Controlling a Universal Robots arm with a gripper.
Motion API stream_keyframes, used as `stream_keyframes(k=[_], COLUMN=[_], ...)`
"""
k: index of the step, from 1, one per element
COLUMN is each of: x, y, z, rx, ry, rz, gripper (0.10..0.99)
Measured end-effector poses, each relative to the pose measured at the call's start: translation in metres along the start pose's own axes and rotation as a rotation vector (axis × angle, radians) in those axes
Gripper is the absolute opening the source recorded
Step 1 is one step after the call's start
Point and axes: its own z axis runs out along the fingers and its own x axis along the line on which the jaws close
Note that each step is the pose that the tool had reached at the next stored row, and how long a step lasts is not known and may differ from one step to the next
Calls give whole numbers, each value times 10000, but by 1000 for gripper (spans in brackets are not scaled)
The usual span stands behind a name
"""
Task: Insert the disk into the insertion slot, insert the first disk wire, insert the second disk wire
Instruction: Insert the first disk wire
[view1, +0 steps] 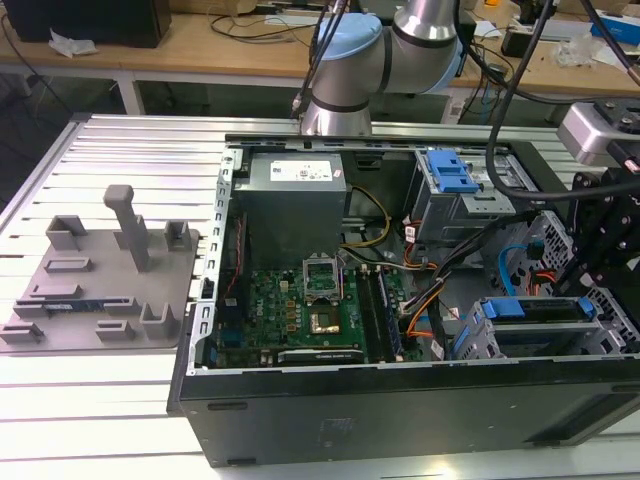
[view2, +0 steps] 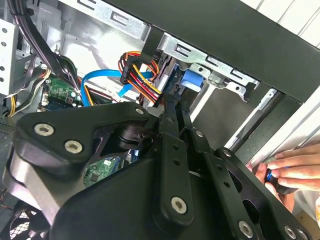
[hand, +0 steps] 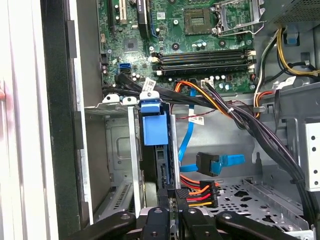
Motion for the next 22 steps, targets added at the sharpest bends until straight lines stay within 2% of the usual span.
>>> stream_keyframes(k=[3, 15, 22], x=[-14, 11, 21], y=[1, -1, -2], z=[-3, 14, 44], rx=[1, 1, 1], ry=[11, 10, 9], rz=[0, 0, 0], gripper=[165, 165, 165])
